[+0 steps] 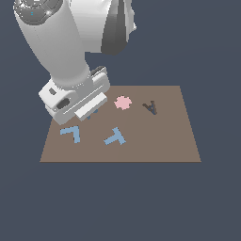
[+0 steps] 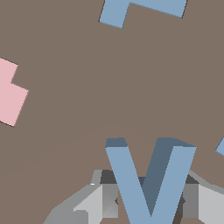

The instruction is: Insert a designated object into the corresponding slot on a board.

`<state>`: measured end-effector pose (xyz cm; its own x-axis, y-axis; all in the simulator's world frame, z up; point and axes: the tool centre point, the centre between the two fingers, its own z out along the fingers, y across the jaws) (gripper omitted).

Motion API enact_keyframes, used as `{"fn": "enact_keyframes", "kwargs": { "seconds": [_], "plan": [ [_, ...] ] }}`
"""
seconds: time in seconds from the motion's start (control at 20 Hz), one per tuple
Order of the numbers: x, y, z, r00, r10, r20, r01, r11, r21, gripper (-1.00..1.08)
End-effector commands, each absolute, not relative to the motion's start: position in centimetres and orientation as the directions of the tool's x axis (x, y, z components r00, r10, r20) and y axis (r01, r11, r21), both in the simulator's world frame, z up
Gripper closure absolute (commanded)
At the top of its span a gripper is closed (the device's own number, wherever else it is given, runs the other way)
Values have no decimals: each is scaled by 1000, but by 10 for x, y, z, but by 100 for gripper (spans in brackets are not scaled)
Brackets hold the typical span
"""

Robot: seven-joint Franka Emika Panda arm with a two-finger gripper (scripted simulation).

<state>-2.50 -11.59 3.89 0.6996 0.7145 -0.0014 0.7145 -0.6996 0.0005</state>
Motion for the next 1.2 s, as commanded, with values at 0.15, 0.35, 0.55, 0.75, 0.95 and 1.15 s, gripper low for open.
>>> {"fn": "enact_keyframes", "kwargs": {
  "seconds": [0.15, 0.35, 0.55, 0.75, 0.95, 1.15],
  "plan": [
    [-33, -141, 40, 678, 735, -1, 735, -678, 1, 108],
    [-34, -151, 40, 671, 741, -1, 741, -671, 1, 108],
    [-35, -152, 40, 672, 741, -1, 741, -672, 1, 108],
    [-34, -153, 34, 670, 742, -2, 742, -670, 0, 108],
    [-34, -153, 30, 670, 743, -2, 743, -670, -1, -92],
    [-34, -153, 30, 670, 743, -2, 743, -670, -1, -92]
  ]
}}
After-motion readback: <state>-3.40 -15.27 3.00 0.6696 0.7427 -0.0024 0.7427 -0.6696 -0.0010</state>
